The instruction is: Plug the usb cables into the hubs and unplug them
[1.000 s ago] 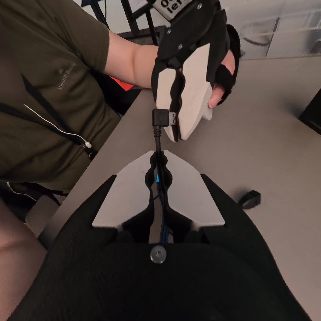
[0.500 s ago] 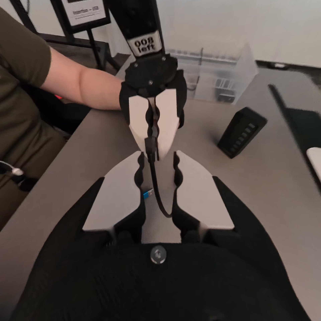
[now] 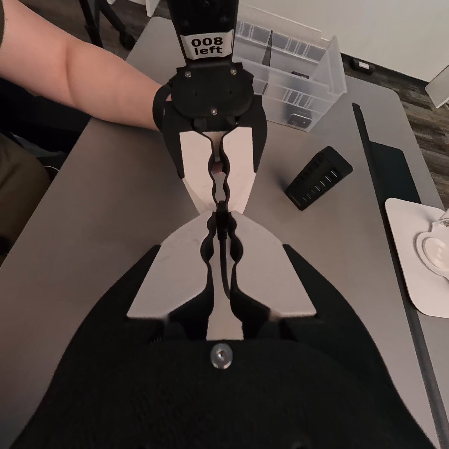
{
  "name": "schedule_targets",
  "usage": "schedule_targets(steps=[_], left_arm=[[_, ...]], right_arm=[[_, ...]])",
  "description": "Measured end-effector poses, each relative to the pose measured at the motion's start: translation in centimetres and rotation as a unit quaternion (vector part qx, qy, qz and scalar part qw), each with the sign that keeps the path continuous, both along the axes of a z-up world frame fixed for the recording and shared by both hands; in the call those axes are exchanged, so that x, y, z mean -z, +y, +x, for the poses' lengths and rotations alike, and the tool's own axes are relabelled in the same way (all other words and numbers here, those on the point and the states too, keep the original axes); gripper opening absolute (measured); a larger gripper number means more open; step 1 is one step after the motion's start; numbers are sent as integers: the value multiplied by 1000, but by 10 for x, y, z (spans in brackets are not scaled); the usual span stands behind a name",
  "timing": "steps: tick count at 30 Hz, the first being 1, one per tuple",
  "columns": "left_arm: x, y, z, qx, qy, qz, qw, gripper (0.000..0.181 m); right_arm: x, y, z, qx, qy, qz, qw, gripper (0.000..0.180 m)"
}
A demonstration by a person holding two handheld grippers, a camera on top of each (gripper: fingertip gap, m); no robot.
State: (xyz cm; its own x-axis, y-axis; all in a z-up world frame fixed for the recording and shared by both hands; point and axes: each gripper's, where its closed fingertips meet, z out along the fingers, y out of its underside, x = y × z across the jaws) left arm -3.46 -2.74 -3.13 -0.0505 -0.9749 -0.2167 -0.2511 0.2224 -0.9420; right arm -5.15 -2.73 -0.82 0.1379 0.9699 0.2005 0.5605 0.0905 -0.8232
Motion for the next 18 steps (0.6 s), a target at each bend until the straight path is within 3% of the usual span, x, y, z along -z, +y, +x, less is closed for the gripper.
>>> schedule_targets(steps=[2,7,13,18], left_arm=[[-2,4,-2,-11,-7,2,1000,3],[-38,49,-35,-109,-92,17,990,37],[-78,104,-106,-220,-225,14,949,48],[-40,142,-127,-275,-147,1,950,70]], right_arm=[[0,3,0,7,-7,17,1000,8],[-20,13,9,51,-33,135,989,8],[-44,29,32,132,-185,377,898,9],[-52,28,28,144,-201,412,877,9]])
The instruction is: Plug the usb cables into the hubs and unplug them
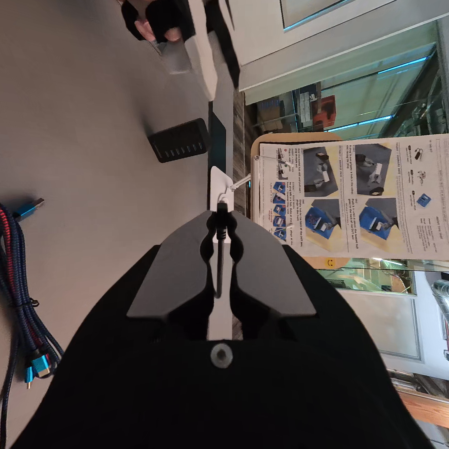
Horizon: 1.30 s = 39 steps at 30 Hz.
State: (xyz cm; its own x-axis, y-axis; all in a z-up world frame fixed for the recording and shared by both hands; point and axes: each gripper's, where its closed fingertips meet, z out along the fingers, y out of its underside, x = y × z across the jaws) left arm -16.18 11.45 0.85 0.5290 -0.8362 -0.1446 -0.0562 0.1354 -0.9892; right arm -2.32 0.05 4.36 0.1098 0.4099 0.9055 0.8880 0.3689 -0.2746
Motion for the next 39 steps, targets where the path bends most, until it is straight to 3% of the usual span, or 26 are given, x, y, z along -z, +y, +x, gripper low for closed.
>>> schedule_targets(steps=[3,13,17,21,26,29,36,39], left_arm=[[31,9,2,6,49,-32,998,75],[115,22,14,-5,194,-128,973,65],[114,33,20,-26,167,-165,972,60],[124,39,23,-37,203,-171,963,55],[110,38,29,-24,143,-185,972,55],[122,38,25,-36,187,-185,964,60],[149,42,21,-45,286,-195,937,50],[152,43,23,-39,293,-200,934,33]], right_arm=[[0,1,2,8,-4,2,1000,9],[-4,3,7,16,-1,3,1000,9],[-3,4,9,19,0,-1,1000,9],[-1,6,11,25,-5,-5,1000,9],[1,8,16,30,-6,-13,999,9],[-1,8,18,31,-3,-11,999,9],[-2,8,20,33,-1,-14,999,9],[0,8,21,35,-3,-17,999,9]])
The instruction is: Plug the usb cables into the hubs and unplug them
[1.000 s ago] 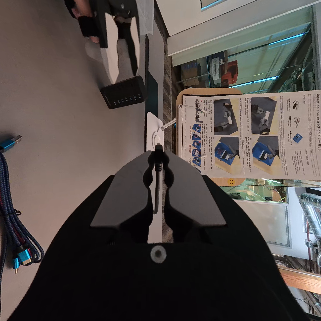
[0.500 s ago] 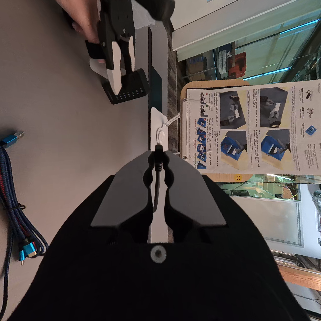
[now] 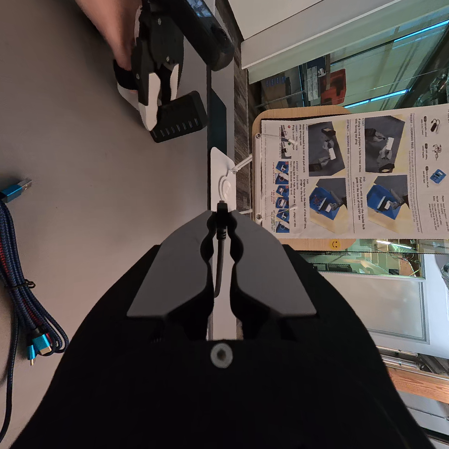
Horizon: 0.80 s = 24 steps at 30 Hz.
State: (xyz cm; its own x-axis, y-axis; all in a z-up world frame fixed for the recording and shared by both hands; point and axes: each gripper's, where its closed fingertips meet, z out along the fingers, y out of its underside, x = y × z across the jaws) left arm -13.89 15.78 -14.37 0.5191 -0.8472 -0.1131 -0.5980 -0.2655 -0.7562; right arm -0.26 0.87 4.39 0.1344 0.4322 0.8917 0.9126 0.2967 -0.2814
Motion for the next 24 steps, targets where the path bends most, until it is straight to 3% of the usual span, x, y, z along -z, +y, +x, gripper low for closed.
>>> schedule_targets(steps=[9,13,19,24], left_arm=[[-1,5,0,-13,-22,-30,999,26],[-17,-2,6,-2,-88,-64,994,26],[-82,-36,35,68,-144,-117,980,26],[-132,-70,68,119,-134,-162,970,26]], right_arm=[[6,3,2,5,-4,-11,1000,9],[9,5,1,4,-2,-17,1000,9],[-1,-4,-14,-60,62,-21,996,9],[-20,-13,-24,-105,63,71,990,9]])
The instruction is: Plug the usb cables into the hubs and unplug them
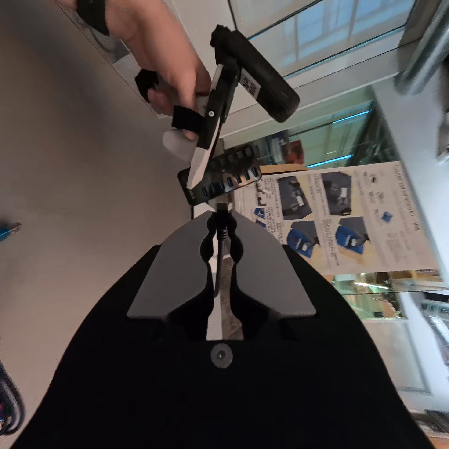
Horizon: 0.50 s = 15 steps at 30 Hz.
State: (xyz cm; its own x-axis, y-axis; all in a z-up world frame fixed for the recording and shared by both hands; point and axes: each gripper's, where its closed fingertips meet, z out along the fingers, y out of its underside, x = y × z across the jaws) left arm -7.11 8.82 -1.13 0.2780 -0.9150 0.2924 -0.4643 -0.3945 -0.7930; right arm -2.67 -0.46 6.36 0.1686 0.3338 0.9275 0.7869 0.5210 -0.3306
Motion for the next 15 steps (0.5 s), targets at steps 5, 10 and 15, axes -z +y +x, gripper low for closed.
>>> schedule_targets(steps=[5,10,15], left_arm=[[-13,-25,10,25,-2,-7,1000,26],[-28,-56,4,64,-24,-14,998,26],[-60,-101,6,162,-97,-64,980,26]], right_arm=[[13,8,-6,10,-32,22,999,9],[12,-8,-15,-78,21,-28,996,9],[-24,-69,-13,-272,123,-137,944,8]])
